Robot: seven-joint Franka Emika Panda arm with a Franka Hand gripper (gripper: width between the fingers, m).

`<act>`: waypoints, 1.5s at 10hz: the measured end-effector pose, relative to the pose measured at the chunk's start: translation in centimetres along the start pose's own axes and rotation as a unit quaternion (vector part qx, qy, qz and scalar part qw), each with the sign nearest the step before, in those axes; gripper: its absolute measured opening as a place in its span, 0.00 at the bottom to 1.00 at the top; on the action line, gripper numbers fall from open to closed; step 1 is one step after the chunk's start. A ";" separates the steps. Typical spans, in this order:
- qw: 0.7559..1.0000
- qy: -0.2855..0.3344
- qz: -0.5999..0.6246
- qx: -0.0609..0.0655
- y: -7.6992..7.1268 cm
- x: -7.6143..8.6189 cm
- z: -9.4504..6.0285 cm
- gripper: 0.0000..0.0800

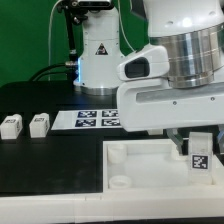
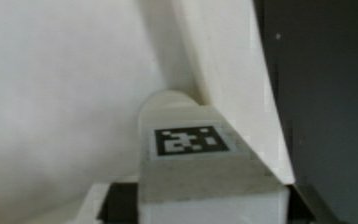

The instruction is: Assemble one leg

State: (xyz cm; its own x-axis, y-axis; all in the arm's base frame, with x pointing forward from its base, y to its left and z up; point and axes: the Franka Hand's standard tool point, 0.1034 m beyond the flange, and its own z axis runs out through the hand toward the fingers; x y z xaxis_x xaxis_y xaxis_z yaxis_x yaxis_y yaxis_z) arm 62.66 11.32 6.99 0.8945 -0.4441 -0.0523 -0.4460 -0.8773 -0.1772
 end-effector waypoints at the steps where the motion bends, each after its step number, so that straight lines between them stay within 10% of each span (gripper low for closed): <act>1: 0.998 -0.002 0.056 0.004 0.1 0.1 0.0 0.37; 8: 0.863 -0.041 0.503 0.037 -0.1 0.0 0.2 0.37; 10: 0.866 -0.040 0.498 0.037 -0.1 -0.1 0.3 0.37; 13: 0.902 -0.041 0.429 0.035 -0.2 -0.3 0.2 0.66; 15: 0.968 -0.022 0.249 -0.003 -0.8 -0.6 -0.1 0.80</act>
Offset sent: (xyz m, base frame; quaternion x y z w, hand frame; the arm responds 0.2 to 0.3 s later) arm 0.0003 -0.0006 -0.0009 0.0426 -0.0266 0.4568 0.8881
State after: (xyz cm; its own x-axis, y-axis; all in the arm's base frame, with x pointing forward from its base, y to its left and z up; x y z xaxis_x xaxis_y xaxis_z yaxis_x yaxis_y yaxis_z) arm 62.47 12.21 7.27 0.5688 -0.8042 -0.1724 -0.8224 -0.5576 -0.1125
